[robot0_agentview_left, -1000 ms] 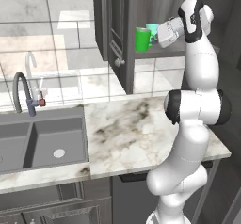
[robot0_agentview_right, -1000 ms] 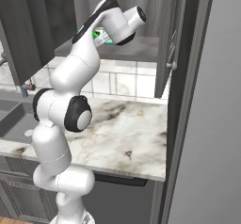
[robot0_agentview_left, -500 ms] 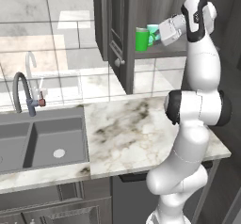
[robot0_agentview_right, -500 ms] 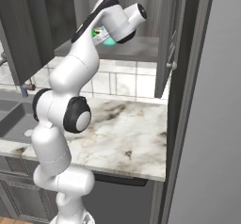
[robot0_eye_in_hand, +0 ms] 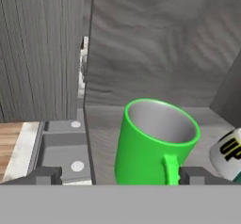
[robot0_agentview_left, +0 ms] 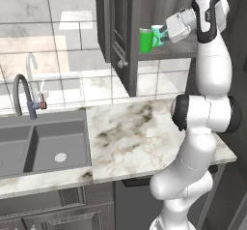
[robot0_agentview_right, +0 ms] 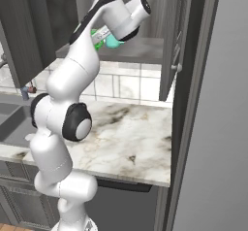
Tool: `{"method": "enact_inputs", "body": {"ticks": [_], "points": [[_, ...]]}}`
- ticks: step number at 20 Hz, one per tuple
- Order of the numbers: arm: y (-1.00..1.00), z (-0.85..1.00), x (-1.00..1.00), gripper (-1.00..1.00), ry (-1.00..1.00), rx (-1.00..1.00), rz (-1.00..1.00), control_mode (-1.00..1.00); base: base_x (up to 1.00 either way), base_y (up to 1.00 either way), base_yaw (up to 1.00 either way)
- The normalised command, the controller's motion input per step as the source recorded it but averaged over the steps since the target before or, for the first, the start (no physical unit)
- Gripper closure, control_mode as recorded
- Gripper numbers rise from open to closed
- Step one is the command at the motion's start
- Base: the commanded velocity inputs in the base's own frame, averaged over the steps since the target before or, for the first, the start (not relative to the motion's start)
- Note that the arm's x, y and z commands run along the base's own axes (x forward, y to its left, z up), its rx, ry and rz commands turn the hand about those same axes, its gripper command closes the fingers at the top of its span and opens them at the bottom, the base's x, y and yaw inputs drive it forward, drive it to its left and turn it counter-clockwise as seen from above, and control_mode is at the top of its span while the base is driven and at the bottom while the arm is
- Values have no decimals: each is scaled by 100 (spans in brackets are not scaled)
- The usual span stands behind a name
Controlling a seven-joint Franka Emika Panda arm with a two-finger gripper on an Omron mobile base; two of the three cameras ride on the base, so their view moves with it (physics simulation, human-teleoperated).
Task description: Pick the mug on the counter and place it in the cabinet with the handle facing the right, like the mugs already inside.
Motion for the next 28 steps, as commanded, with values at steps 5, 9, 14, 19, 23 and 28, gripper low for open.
{"method": "enact_inputs", "body": {"ticks": [5,9,14,19,23,28], "points": [[0,-1,-40,-100,-2,0,0,-100,0,0,0],[0,-7,-50,-100,-3,0,0,-100,0,0,0],[0,0,-46,-100,-4,0,0,-100,0,0,0],[12,-1,-56,-100,-4,0,0,-100,0,0,0],[29,-16,-64,-100,-2,0,0,-100,0,0,0],[33,-27,-59,-100,-1,0,0,-100,0,0,0]]}}
